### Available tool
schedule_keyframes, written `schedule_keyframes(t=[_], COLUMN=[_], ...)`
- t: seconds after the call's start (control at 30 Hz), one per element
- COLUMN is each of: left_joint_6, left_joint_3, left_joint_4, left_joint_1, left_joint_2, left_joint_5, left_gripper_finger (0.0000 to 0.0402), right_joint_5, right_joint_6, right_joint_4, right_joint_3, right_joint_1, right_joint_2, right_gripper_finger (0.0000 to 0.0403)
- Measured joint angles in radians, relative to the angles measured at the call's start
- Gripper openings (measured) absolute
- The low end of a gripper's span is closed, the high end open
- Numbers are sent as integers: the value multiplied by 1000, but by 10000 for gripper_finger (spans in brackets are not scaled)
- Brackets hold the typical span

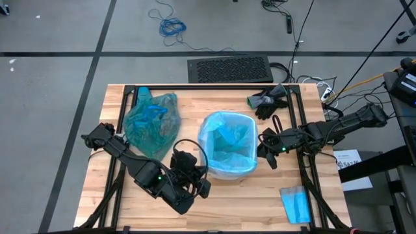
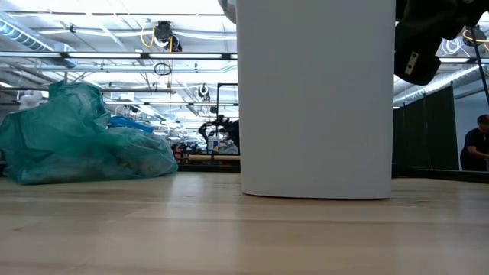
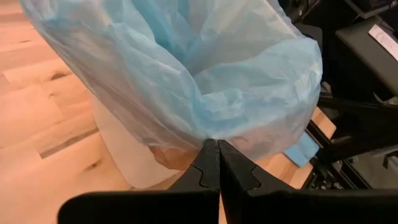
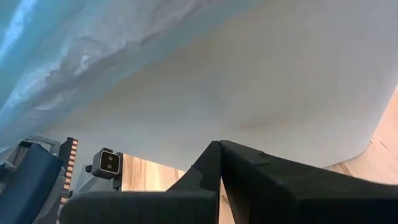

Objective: Place trash/remove bag and relplace
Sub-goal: Insert the new blue trash bag into the trash bin

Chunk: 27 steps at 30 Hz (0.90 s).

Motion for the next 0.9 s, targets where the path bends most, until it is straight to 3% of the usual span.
schedule_keyframes(t=[0.9], left_joint_6=[-30], left_joint_3=[-7], left_joint_4=[-8], left_joint_1=[61], left_joint_2=[102], left_joint_5=[-14], left_gripper_finger=[0], right_joint_5=[-28], right_joint_6=[-41], right_joint_4=[-36], right_joint_3=[0], right_joint_1=[-77], right_joint_2=[31], right_gripper_finger=[0])
